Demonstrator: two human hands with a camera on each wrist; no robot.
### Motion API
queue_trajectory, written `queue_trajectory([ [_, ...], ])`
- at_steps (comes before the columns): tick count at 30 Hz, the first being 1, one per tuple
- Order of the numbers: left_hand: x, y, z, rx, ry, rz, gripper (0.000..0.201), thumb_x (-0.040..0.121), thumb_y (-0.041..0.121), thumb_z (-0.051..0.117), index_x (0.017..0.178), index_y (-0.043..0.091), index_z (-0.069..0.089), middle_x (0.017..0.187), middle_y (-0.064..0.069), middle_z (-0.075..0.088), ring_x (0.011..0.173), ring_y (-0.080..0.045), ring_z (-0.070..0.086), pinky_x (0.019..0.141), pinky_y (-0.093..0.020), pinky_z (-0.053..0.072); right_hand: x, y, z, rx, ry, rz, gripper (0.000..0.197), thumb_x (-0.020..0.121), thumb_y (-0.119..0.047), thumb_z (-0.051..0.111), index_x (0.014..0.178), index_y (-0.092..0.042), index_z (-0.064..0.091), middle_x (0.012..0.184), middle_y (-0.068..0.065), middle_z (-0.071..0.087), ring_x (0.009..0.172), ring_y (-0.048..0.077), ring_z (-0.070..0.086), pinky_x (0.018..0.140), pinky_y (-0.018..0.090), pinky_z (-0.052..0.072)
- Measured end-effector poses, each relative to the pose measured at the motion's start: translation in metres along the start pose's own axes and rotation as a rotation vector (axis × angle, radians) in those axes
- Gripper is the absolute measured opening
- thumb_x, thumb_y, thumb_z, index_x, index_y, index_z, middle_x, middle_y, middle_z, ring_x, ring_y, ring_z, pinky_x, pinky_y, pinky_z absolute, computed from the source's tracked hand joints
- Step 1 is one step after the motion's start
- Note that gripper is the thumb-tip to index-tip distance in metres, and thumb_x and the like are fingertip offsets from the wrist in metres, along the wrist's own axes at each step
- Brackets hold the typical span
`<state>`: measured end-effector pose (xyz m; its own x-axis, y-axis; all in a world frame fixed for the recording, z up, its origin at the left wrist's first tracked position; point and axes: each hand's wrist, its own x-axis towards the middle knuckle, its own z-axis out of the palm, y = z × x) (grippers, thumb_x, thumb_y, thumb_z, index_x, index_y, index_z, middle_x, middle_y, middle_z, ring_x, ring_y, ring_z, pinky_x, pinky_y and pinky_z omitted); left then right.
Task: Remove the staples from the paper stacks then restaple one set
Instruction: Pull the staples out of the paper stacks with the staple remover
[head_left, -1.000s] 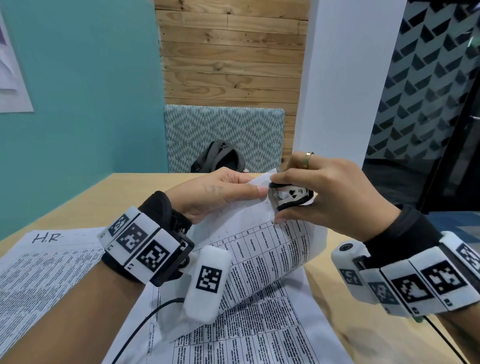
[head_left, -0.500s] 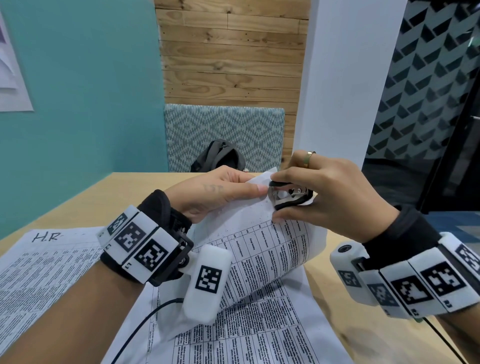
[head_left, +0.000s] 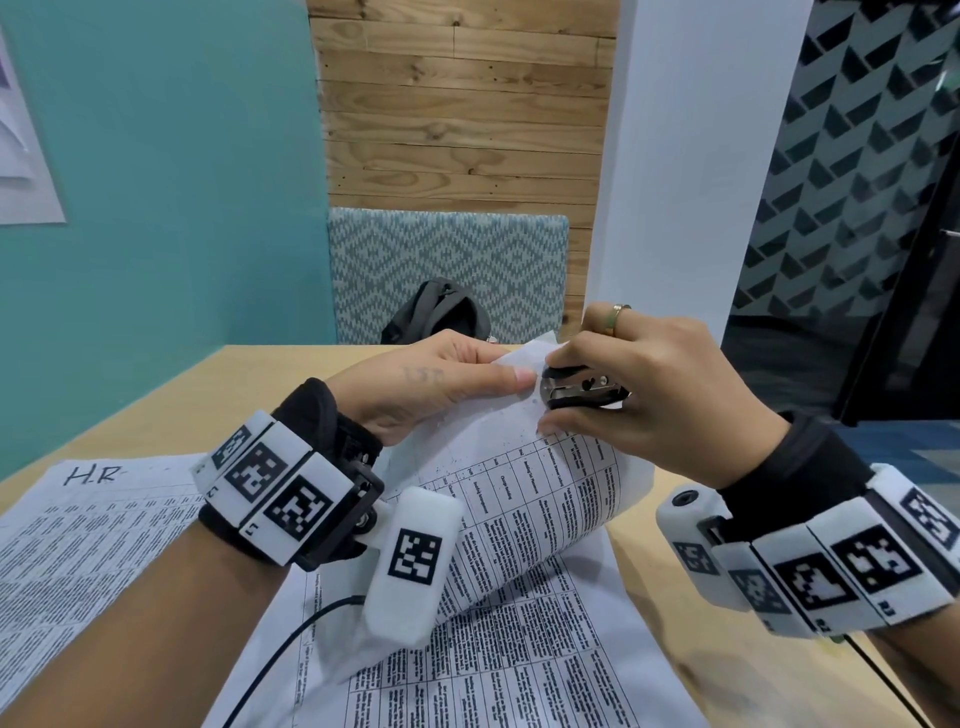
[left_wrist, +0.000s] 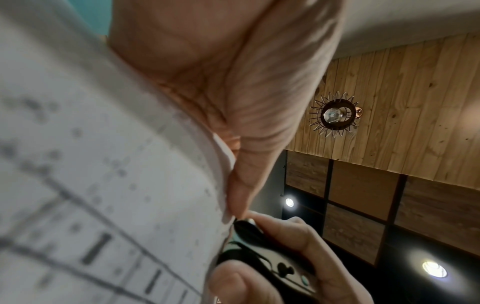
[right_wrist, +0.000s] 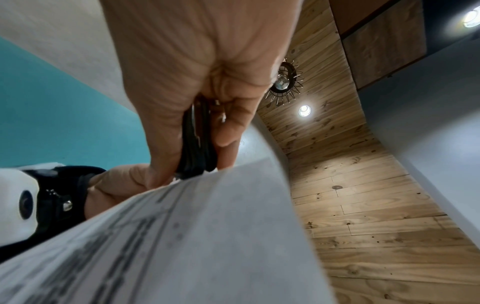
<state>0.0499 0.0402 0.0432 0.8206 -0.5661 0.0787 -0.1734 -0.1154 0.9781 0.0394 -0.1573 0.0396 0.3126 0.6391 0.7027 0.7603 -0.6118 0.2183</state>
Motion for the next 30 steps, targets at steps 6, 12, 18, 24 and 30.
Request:
queue_trajectory([
  [6, 0.000, -0.001, 0.003, 0.079, -0.024, 0.052, 0.024, 0.086, 0.008, 0.056, 0.108, 0.003, 0.066, 0.085, 0.001, 0.071, 0.076, -0.006, 0.065, 0.072, -0.014, 0.051, 0.001, -0.003, 0.001, 0.019, 0.001, -0.005, 0.040, 0.068, -0.044, 0.069, 0.082, -0.006, 0.069, 0.075, 0.007, 0.060, 0.053, 0.026, 0.057, 0.045, 0.033, 0.049],
  [12, 0.001, -0.004, 0.000, 0.050, 0.037, 0.114, 0.025, 0.073, 0.015, 0.065, 0.095, 0.003, 0.070, 0.082, -0.006, 0.071, 0.074, -0.013, 0.066, 0.069, -0.021, 0.053, 0.002, -0.007, -0.004, 0.130, 0.043, 0.038, 0.042, 0.070, -0.047, 0.068, 0.083, -0.008, 0.069, 0.075, 0.001, 0.057, 0.057, 0.020, 0.056, 0.050, 0.034, 0.048],
  [18, 0.000, -0.002, 0.001, 0.004, 0.037, 0.171, 0.026, 0.075, 0.014, 0.063, 0.098, 0.002, 0.069, 0.086, -0.006, 0.071, 0.079, -0.014, 0.065, 0.077, -0.021, 0.052, 0.002, -0.003, -0.008, 0.424, 0.121, 0.154, 0.041, 0.064, -0.045, 0.074, 0.086, -0.011, 0.071, 0.078, 0.002, 0.063, 0.070, 0.010, 0.059, 0.064, 0.019, 0.047],
  [24, 0.000, -0.002, 0.003, 0.007, 0.018, 0.226, 0.016, 0.080, 0.014, 0.062, 0.092, 0.010, 0.072, 0.083, -0.005, 0.071, 0.076, -0.016, 0.066, 0.072, -0.024, 0.053, 0.003, -0.001, -0.010, 0.535, 0.163, 0.200, 0.038, 0.062, -0.040, 0.077, 0.085, -0.011, 0.071, 0.078, 0.002, 0.065, 0.072, 0.008, 0.060, 0.068, 0.019, 0.046],
  [30, 0.002, -0.004, 0.007, -0.016, 0.048, 0.279, 0.016, 0.081, 0.010, 0.062, 0.094, 0.007, 0.071, 0.084, -0.004, 0.072, 0.078, -0.016, 0.068, 0.072, -0.024, 0.054, 0.004, 0.000, -0.012, 0.693, 0.188, 0.288, 0.044, 0.056, -0.049, 0.078, 0.084, -0.016, 0.070, 0.077, -0.002, 0.068, 0.075, 0.009, 0.063, 0.071, 0.020, 0.048],
])
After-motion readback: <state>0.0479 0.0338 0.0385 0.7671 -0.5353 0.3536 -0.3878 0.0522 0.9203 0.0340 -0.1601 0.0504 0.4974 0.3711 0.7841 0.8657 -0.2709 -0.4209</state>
